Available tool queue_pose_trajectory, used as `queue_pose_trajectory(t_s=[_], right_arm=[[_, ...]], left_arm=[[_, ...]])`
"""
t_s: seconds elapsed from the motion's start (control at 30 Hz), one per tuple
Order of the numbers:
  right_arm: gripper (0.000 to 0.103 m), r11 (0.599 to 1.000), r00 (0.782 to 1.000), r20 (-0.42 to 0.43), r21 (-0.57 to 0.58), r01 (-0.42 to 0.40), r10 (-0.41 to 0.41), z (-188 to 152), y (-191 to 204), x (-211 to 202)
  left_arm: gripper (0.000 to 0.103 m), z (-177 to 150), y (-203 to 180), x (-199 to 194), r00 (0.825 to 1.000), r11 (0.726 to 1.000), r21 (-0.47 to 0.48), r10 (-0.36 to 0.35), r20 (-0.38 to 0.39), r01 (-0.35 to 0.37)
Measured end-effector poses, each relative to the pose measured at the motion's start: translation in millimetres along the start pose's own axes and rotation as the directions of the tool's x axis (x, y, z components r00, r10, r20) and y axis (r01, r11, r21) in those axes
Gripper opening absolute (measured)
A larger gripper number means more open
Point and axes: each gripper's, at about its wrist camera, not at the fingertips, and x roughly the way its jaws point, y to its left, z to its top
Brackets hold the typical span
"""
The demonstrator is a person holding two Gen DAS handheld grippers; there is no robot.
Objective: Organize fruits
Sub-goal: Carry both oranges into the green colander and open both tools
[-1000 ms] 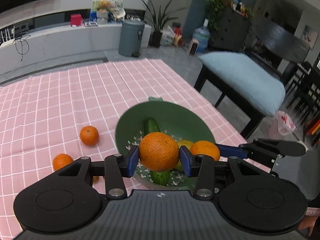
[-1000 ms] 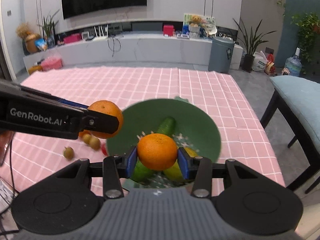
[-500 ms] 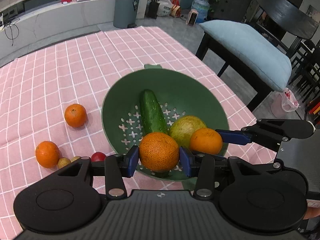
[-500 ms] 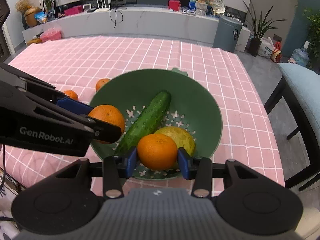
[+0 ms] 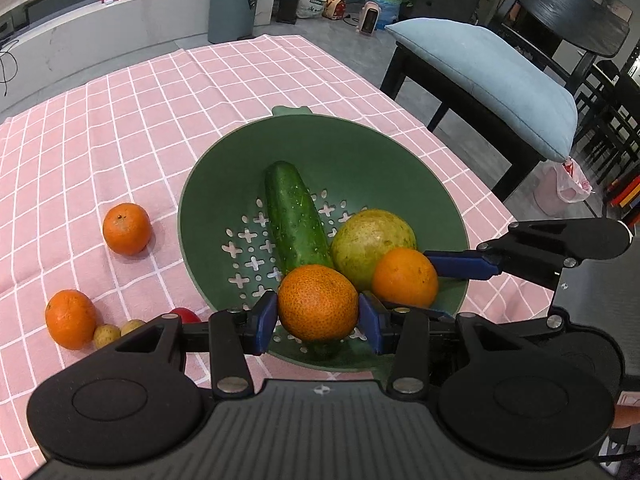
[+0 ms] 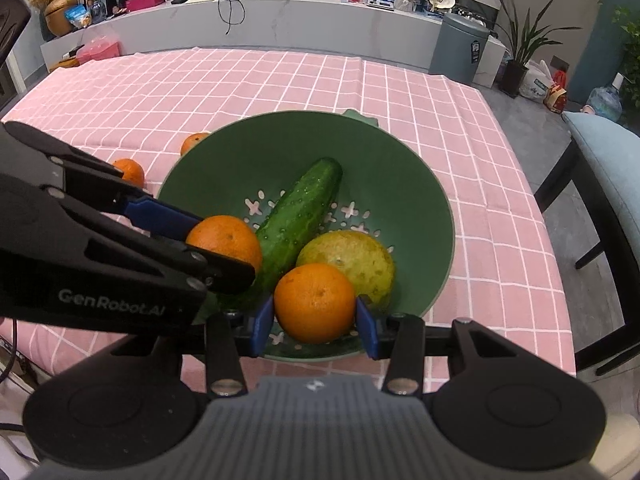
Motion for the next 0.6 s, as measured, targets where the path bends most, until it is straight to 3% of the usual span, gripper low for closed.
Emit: queue_pose_trajectory(t_s=[0.27, 0.37, 0.6], right_arm=[[0.042, 1.000, 1.000, -0.010, -0.026, 0.008, -0.009, -0.3, 4.9, 0.8], [0.051, 1.000, 1.000, -0.007, -0.023, 0.005, -0.006, -0.6, 4.5, -1.7], [0.062, 0.998, 0.999, 0.012, -0.058, 0.038, -0.038, -1.3, 8.0, -12.7]], left_arm=[[0.051, -0.3, -0.4, -2.0, 1.000, 1.000, 0.014, -0.002, -0.002, 0.002], [0.057, -1.3, -0.8, -4.9, 1.000, 1.000, 0.017, 0.002, 0.010, -0.002], [0.060, 1.6, 2.5, -23.5, 0.998, 1.000, -0.004, -0.008, 0.056, 0.008]])
